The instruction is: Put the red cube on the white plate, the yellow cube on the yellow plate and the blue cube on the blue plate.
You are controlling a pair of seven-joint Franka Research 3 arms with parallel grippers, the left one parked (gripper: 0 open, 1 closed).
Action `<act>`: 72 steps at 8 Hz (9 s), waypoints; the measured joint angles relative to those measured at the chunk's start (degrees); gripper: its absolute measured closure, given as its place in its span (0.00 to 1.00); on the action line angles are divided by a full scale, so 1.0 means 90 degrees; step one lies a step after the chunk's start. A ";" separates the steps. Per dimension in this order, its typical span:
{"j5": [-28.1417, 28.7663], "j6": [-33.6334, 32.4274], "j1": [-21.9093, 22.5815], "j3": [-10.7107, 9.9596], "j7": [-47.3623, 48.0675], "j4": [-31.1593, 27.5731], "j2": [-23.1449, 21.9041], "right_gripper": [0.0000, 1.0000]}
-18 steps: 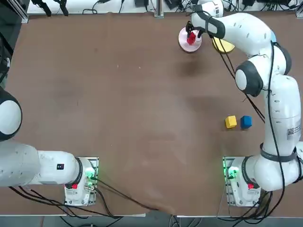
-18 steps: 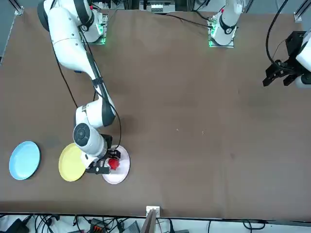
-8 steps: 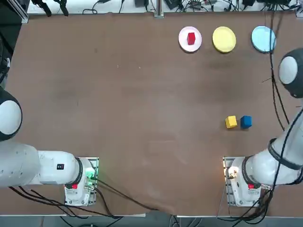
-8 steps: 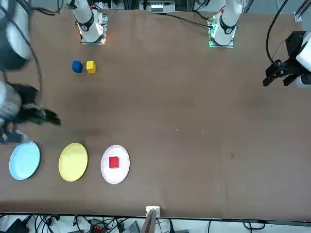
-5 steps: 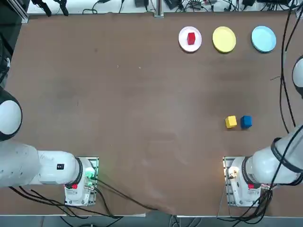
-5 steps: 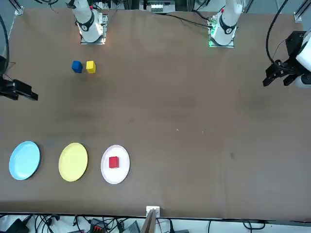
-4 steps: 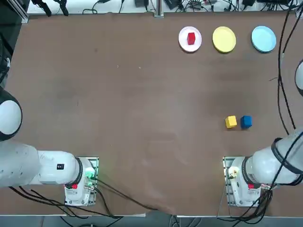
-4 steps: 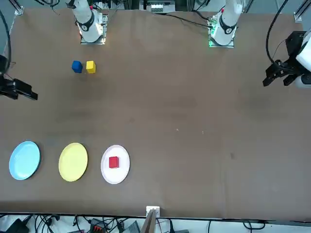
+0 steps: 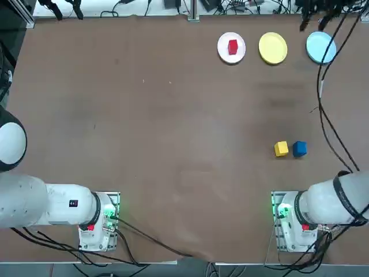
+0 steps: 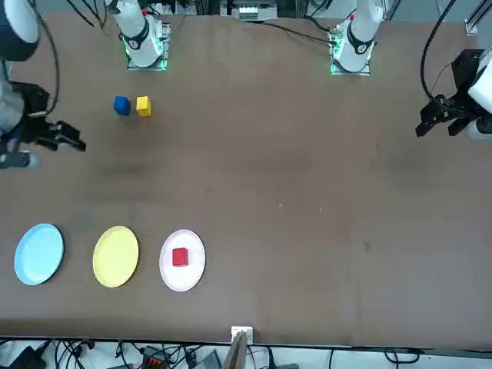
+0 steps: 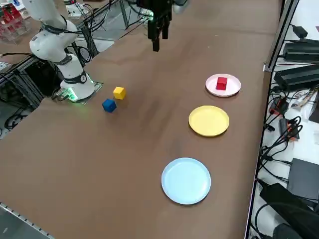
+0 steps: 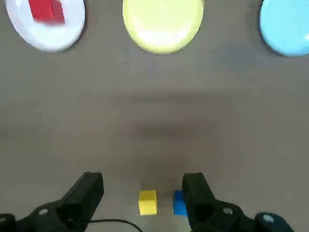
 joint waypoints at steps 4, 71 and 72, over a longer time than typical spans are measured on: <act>-0.0006 0.0261 -0.0021 0.0119 0.0015 -0.3475 -0.0819 0.00; -0.0069 0.2326 -0.0886 -0.0203 -0.1037 -0.5311 -0.0850 0.00; -0.0069 0.2923 -0.0944 -0.0213 -0.0886 -0.5620 -0.0842 0.01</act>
